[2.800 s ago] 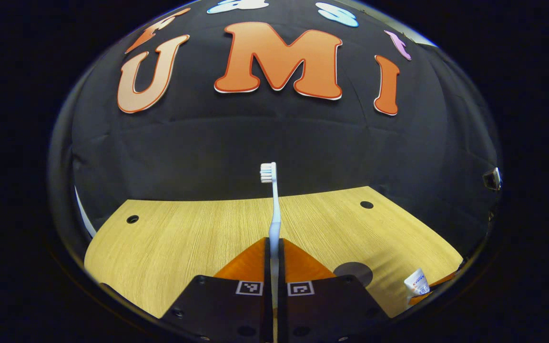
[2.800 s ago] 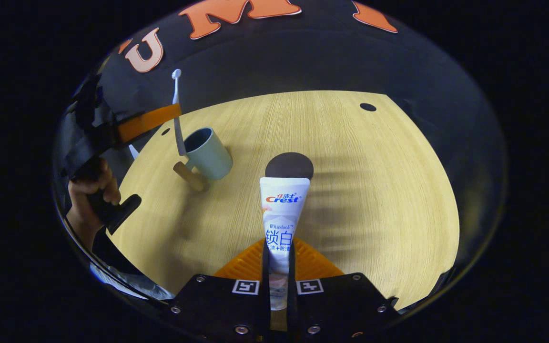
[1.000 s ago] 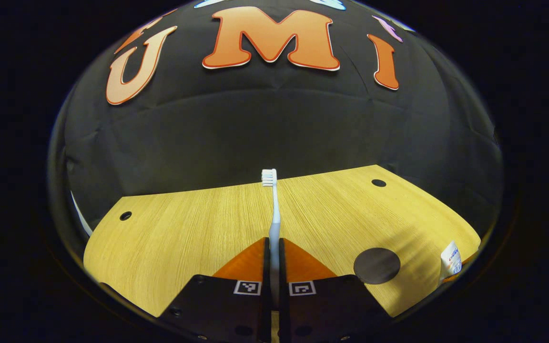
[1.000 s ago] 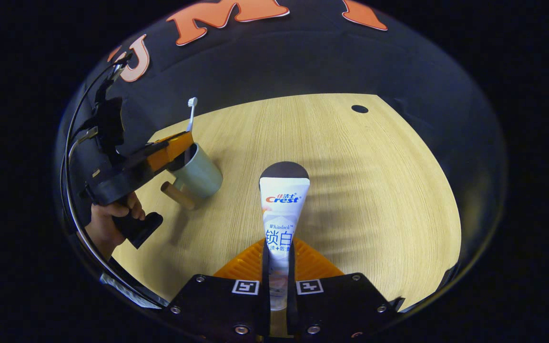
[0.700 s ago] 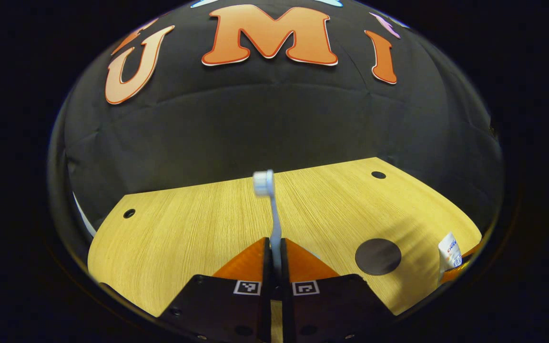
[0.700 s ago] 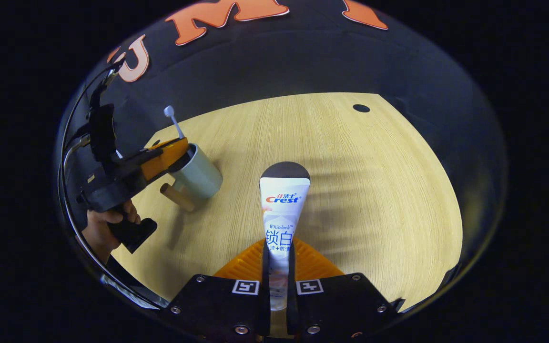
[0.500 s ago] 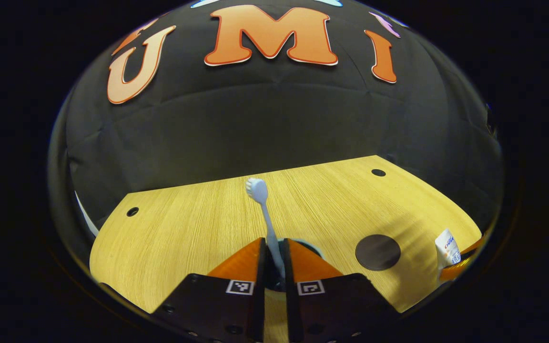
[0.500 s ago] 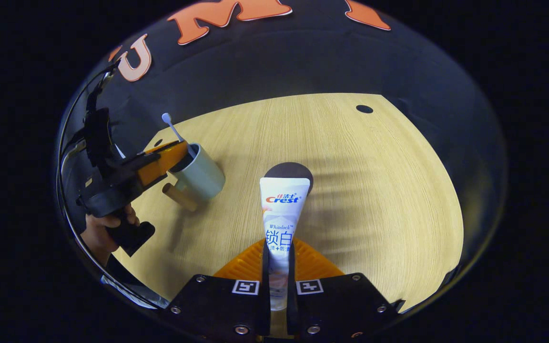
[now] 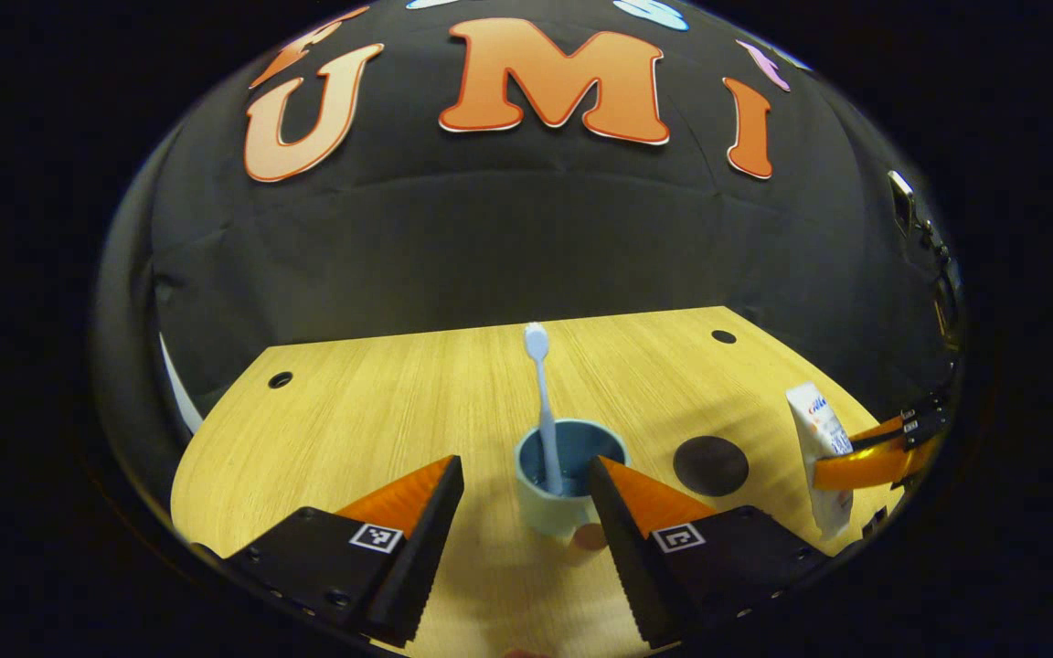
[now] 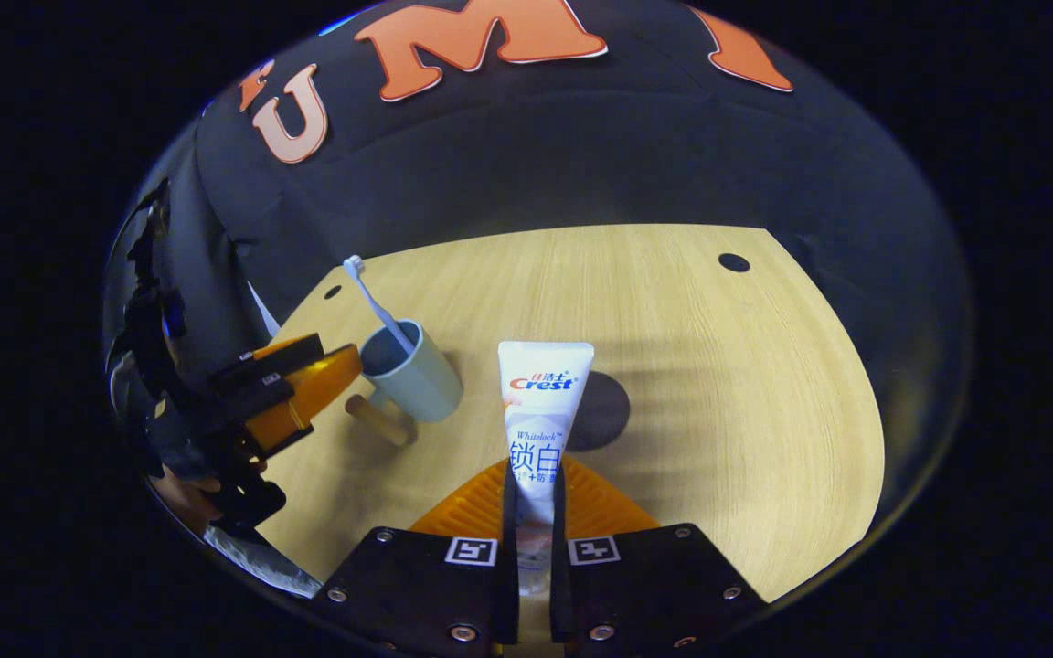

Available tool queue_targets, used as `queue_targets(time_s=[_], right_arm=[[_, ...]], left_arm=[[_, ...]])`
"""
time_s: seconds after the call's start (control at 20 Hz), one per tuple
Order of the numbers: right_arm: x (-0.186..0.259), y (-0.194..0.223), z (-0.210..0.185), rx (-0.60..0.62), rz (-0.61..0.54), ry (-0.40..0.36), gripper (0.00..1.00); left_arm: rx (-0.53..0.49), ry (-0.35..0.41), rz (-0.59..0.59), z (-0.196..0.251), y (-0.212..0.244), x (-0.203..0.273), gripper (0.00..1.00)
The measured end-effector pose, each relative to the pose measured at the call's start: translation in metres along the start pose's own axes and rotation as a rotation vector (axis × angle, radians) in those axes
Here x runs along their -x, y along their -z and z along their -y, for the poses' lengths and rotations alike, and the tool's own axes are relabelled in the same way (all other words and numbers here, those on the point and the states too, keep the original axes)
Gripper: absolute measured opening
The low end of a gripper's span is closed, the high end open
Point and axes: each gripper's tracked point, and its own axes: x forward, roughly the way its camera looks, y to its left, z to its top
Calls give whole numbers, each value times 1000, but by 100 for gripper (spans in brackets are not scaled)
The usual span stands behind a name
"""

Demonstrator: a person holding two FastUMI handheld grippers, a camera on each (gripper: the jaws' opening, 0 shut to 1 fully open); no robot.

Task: Put the toothbrush and toothpaste on the desktop into the cup, then pick up the cup and place it on the coaster on the desktop.

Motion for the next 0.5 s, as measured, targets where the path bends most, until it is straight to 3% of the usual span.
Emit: queue_targets(time_s=[0.2, 0.5], right_arm=[[-3, -44, -34, 52, 105, -75, 14], [-27, -94, -80, 106, 211, -180, 14]], left_arm=[[31, -43, -13, -16, 8, 24, 94], [61, -99, -34, -34, 20, 48, 95]])
